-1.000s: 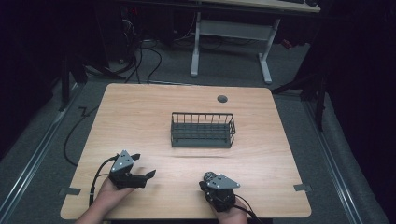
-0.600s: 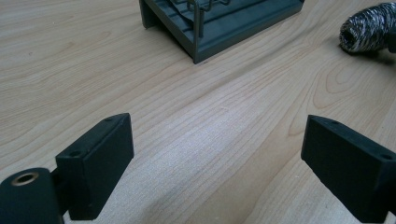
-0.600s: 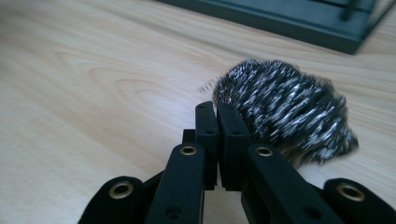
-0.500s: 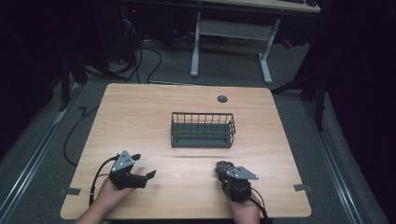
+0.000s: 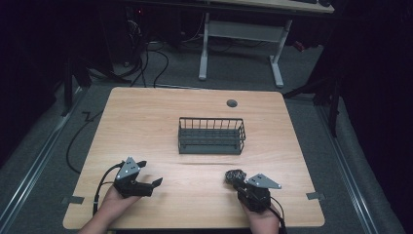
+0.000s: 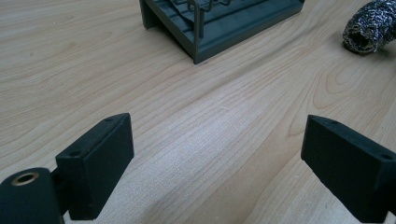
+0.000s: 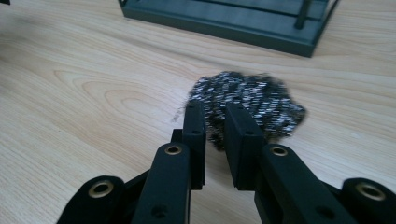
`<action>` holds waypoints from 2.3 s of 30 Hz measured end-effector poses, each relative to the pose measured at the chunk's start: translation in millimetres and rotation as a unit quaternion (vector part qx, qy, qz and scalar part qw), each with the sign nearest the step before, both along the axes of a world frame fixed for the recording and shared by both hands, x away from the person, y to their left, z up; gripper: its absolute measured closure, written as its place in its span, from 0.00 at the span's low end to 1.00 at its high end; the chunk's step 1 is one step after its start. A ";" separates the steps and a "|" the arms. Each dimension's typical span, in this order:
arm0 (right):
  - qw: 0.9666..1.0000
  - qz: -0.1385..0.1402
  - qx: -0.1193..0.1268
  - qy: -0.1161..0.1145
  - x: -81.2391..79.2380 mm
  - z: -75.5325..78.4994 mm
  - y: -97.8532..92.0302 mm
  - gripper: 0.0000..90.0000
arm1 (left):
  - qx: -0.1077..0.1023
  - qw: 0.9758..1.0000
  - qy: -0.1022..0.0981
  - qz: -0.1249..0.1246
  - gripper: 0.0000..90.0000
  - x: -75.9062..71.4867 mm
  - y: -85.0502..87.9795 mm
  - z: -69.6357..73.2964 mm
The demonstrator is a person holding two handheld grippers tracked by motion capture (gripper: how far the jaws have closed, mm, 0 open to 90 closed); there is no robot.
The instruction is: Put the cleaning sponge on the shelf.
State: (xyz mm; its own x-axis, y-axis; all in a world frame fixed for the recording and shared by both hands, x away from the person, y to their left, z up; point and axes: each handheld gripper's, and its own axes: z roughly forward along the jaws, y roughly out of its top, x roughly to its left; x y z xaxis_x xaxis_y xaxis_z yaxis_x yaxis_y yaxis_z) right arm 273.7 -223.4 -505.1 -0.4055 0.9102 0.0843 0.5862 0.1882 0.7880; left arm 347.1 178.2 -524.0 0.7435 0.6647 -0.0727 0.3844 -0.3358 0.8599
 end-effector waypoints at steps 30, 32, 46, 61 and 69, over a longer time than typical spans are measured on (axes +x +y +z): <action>0.983 0.028 -0.106 0.149 16.5 13.3 -42.3 0.58 | -0.001 1.000 -0.002 0.003 0.11 -1.5 0.3 -0.8; 0.981 0.036 -0.109 0.159 19.1 14.4 -41.8 0.55 | -0.003 1.000 -0.002 0.004 0.11 -1.4 0.9 -0.4; 0.958 0.078 -0.150 0.230 43.9 22.1 -36.1 0.41 | -0.009 1.000 0.001 0.006 0.11 -2.1 2.3 -0.4; 0.943 0.113 -0.179 0.256 58.1 33.1 -16.0 0.18 | -0.009 1.000 0.002 0.007 0.11 -2.8 3.2 0.2; 0.942 0.129 -0.187 0.248 67.1 40.5 -10.6 0.17 | -0.010 1.000 0.002 0.007 0.11 -1.1 3.3 -0.6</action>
State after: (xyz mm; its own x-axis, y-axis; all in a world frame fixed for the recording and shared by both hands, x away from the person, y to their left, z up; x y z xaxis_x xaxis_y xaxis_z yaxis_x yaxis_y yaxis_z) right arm 340.8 -234.0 -464.5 -0.6118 0.7909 0.0139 0.7619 0.5845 0.2791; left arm 345.9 181.5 -524.6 0.7339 0.6734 -0.0892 0.3930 -0.3139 0.8643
